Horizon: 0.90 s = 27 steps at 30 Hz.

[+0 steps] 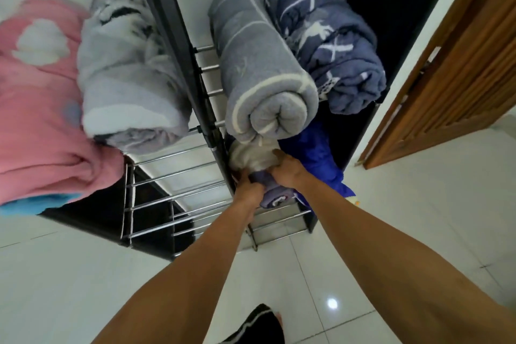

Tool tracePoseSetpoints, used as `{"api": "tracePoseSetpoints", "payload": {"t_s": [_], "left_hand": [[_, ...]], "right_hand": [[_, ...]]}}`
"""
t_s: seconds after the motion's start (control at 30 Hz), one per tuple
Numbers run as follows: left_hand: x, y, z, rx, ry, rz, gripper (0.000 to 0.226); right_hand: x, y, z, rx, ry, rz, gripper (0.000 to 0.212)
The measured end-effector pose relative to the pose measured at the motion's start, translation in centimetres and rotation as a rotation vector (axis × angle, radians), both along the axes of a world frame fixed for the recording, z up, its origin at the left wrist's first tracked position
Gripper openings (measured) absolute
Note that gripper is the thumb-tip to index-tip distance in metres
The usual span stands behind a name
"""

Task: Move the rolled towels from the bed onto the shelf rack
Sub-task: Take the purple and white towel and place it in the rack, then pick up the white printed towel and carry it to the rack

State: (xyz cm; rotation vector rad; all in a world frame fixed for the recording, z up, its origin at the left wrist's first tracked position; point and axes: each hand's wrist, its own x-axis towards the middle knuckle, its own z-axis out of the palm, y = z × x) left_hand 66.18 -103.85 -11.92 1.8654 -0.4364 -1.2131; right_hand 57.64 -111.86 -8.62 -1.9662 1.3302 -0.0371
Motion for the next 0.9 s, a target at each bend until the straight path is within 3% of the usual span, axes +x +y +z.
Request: {"api": "tracePoseSetpoints", "payload": {"t_s": [0.17,0.3,0.4,0.6,0.77,0.9], "left_hand": [[-1.6,0.2,2.4,0.125,-0.502,-0.261,0.041],[-3.8,0.8,5.1,0.044,-0.666,-0.464,0.031],[-7.7,0.0,7.0,0.043,-0.601,-0.655,0.021],[-20.5,1.0,6.6,0.072,-0.491,-1.184,0.027],[-36.1,9.1,8.7,-0.034,-0.442,-1.664,0.028],[-48.0,20.0,11.8,-0.269,-0.421,-1.967,0.019]], "right_hand": [[-3.0,1.3,1.2,0.065,-0.054,-0.102,0.055],[-7.1,5.1,2.9,0.15,-0.134,-0.296,0.049],[-11.9,8.5,3.5,0.183,-0.205,-0.466,0.033],[-24.9,17.9,4.0,0.206,-0.151,-0.877,0.055],[-37.8,31.7,7.0,0.11,-0.213,-1.401,0.05],[-46.1,47.2,9.7,-0.051,-0.241,-1.839,0.05]]}}
